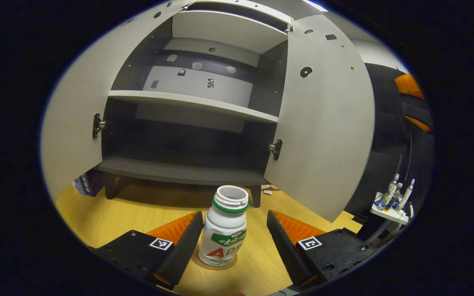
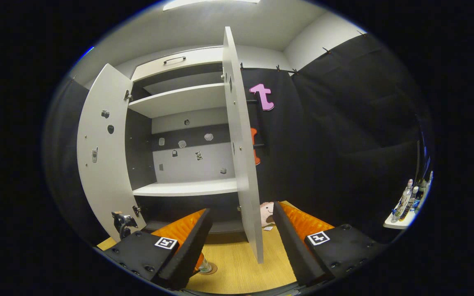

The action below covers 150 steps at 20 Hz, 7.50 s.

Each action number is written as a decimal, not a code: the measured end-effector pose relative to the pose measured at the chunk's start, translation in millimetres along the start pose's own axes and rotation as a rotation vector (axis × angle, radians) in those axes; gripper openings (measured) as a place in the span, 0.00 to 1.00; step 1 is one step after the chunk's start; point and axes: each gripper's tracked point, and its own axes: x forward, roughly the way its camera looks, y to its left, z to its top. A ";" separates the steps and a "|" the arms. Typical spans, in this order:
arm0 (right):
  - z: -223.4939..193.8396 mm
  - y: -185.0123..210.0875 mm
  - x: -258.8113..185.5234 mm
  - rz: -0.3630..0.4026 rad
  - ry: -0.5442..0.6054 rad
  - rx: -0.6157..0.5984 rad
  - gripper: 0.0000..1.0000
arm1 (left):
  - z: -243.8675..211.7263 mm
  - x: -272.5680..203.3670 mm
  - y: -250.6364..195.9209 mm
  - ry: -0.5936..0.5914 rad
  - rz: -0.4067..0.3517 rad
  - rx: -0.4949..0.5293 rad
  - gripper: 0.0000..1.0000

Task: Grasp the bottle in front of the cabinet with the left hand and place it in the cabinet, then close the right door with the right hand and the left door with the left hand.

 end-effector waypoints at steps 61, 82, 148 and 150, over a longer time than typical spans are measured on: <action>-27.7 -98.9 0.4 -0.258 0.014 0.038 0.98 | 384.0 204.2 79.4 -0.197 0.133 -0.016 0.95; -15.9 15.3 27.3 0.061 0.007 -0.015 0.98 | 308.5 -68.4 112.0 -0.406 0.270 0.027 0.94; 129.8 107.2 140.3 0.213 -0.157 -0.180 0.95 | 252.2 -253.5 171.2 -0.504 0.510 0.016 0.95; 124.5 124.2 146.2 0.240 -0.141 -0.181 0.95 | 253.3 -264.5 182.9 -0.521 0.541 -0.001 0.95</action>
